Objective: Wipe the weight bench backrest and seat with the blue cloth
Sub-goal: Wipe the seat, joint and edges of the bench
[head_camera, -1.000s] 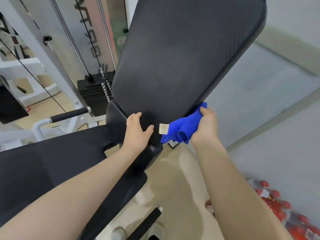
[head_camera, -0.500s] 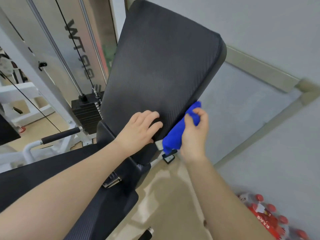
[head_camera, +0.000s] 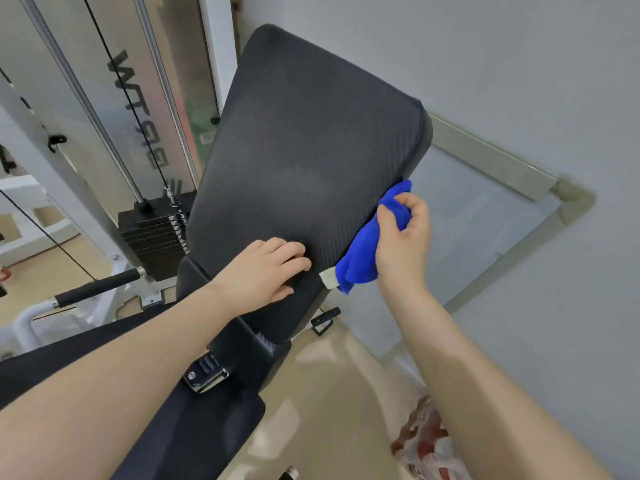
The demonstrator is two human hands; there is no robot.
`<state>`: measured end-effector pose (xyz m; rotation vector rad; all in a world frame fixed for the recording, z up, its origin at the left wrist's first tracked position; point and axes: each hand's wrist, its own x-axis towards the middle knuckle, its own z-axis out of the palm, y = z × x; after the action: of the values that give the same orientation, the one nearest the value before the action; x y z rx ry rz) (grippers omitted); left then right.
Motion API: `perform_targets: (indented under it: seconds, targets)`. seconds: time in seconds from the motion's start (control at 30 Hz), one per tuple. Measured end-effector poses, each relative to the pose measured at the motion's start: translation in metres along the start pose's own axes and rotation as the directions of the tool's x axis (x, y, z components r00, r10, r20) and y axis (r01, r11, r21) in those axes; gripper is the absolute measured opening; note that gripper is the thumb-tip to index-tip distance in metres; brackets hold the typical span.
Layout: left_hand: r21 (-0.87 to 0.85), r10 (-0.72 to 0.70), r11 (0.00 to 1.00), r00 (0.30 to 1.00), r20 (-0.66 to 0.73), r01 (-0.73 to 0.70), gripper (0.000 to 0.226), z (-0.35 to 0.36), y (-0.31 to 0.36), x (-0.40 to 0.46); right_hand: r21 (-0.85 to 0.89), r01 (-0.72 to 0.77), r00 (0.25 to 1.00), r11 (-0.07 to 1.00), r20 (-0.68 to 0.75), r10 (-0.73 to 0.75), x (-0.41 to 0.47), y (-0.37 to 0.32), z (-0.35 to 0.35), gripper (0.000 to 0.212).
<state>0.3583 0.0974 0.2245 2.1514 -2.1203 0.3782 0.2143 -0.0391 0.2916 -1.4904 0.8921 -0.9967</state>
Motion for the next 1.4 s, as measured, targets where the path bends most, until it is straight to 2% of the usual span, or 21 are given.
perform_targets:
  seconds: [0.07,0.13,0.23,0.33,0.47,0.53,0.63,0.73,0.77,0.8,0.83,0.9,0.93,1.03,1.1,1.2,1.3,1.4]
  targets:
    - [-0.022,0.023,1.0,1.0,0.002,-0.023,0.055,-0.002,-0.003,0.001,0.008,0.048,0.994,0.999,-0.098,-0.047,0.006,-0.004,0.01,0.025]
    - [-0.049,0.03,0.998,1.0,-0.001,-0.03,0.049,-0.003,-0.006,0.002,-0.057,0.024,0.991,0.998,-0.128,-0.031,-0.002,0.003,0.02,0.025]
    - [-0.12,0.047,0.992,0.999,0.004,-0.046,0.041,-0.003,-0.01,0.008,-0.186,-0.067,0.996,0.98,-0.062,0.057,-0.024,0.022,0.021,0.015]
    - [-0.128,0.073,0.989,0.997,0.028,-0.069,0.034,-0.006,-0.014,0.012,-0.198,-0.106,0.994,0.974,0.005,0.11,-0.025,0.013,0.014,0.01]
    - [-0.104,0.145,0.985,0.984,0.105,-0.135,0.025,-0.015,-0.018,0.017,-0.058,0.058,0.984,0.997,-0.162,-0.067,0.028,-0.037,0.004,0.017]
    - [-0.137,0.12,0.986,0.977,0.178,-0.096,0.025,-0.024,-0.02,0.02,-0.065,0.123,0.974,0.99,-0.183,-0.133,0.04,-0.045,0.008,0.02]
    - [-0.13,0.122,0.988,0.925,0.359,-0.08,0.031,-0.041,-0.019,0.031,-0.097,0.043,0.988,0.994,-0.14,-0.057,0.019,-0.007,0.011,0.022]
    - [-0.191,0.121,0.98,0.917,0.38,-0.05,0.03,-0.062,-0.014,0.047,-0.141,-0.107,0.994,0.984,0.018,0.11,-0.007,0.029,0.005,0.022]
    - [-0.207,0.104,0.978,0.931,0.35,-0.032,0.029,-0.07,-0.012,0.051,-0.15,-0.103,0.993,0.983,0.041,0.111,-0.003,0.028,0.004,0.024]
    - [-0.218,0.088,0.976,0.962,0.258,-0.031,0.029,-0.077,-0.009,0.056,-0.139,-0.081,0.995,0.987,0.04,0.088,0.008,0.021,0.001,0.025]
    - [-0.219,0.074,0.974,0.992,0.106,-0.049,0.03,-0.084,-0.008,0.061,-0.101,-0.055,0.998,0.993,0.019,0.058,0.022,0.008,-0.003,0.023]
    - [-0.239,-0.009,0.971,0.993,-0.119,-0.02,0.028,-0.106,-0.008,0.073,0.043,0.018,0.999,0.999,-0.049,-0.016,0.052,-0.032,-0.007,0.018]
    - [-0.267,-0.075,0.963,0.986,-0.149,0.033,0.023,-0.116,-0.009,0.08,0.072,0.073,0.995,0.995,-0.075,-0.068,0.064,-0.05,-0.006,0.017]
    - [-0.325,-0.21,0.928,0.976,-0.056,0.181,0.012,-0.139,-0.011,0.104,0.002,0.193,0.98,0.981,-0.053,-0.193,0.071,-0.071,-0.001,0.022]
    - [-0.283,-0.23,0.935,0.973,-0.028,0.213,0.01,-0.146,-0.012,0.115,0.041,0.151,0.988,0.988,-0.012,-0.151,0.065,-0.057,-0.008,0.019]
    - [-0.277,-0.328,0.904,0.944,0.037,0.325,0.017,-0.148,-0.011,0.123,0.048,-0.013,0.996,0.999,0.088,0.008,0.05,-0.026,-0.028,0.011]
    - [-0.412,-0.457,0.799,0.887,0.059,0.439,0.02,-0.14,-0.008,0.127,0.014,0.046,0.994,0.999,0.096,-0.047,0.071,-0.038,-0.031,0.013]
    - [-0.467,-0.485,0.748,0.869,0.102,0.472,0.016,-0.13,-0.001,0.13,-0.065,0.106,0.981,0.992,0.17,-0.093,0.118,-0.082,-0.013,0.013]
